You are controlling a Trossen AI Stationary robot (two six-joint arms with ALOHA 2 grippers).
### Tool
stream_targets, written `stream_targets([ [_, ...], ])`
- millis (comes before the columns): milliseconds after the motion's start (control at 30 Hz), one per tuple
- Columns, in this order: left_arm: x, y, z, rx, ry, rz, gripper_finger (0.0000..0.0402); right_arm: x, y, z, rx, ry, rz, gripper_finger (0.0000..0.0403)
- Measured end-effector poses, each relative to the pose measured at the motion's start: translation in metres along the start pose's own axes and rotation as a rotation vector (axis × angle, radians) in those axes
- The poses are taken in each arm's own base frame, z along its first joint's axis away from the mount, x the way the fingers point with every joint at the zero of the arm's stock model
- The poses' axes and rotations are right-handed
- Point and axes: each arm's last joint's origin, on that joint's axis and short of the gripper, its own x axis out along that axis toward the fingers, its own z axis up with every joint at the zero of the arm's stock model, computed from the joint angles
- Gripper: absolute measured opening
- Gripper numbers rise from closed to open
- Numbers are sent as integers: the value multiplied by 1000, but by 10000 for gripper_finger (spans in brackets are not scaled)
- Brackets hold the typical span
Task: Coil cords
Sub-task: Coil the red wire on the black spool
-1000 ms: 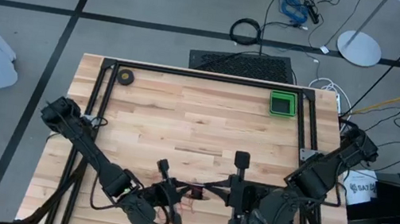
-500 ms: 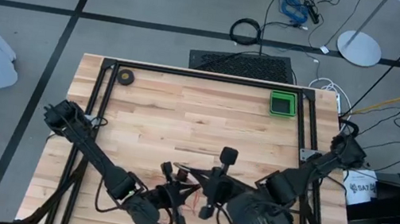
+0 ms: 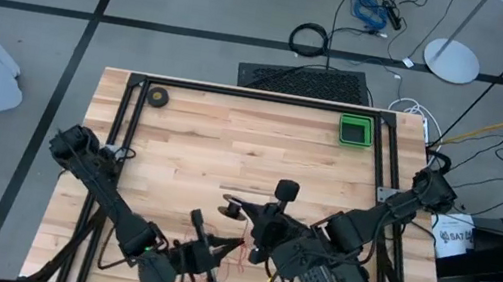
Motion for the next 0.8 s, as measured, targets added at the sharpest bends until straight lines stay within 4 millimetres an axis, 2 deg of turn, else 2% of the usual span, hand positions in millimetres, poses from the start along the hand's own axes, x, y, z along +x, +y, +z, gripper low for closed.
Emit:
stream_targets([
  [167, -16, 1, 8, 30, -12, 19, 0, 2, 0, -2, -10, 23, 65, 0],
  [533, -48, 5, 19, 160, 4, 178, 0, 2, 3, -6, -40, 66, 208, 0],
  [800, -56, 4, 19, 206, 8, 187, 0, -13, 1, 9, 9, 23, 248, 0],
])
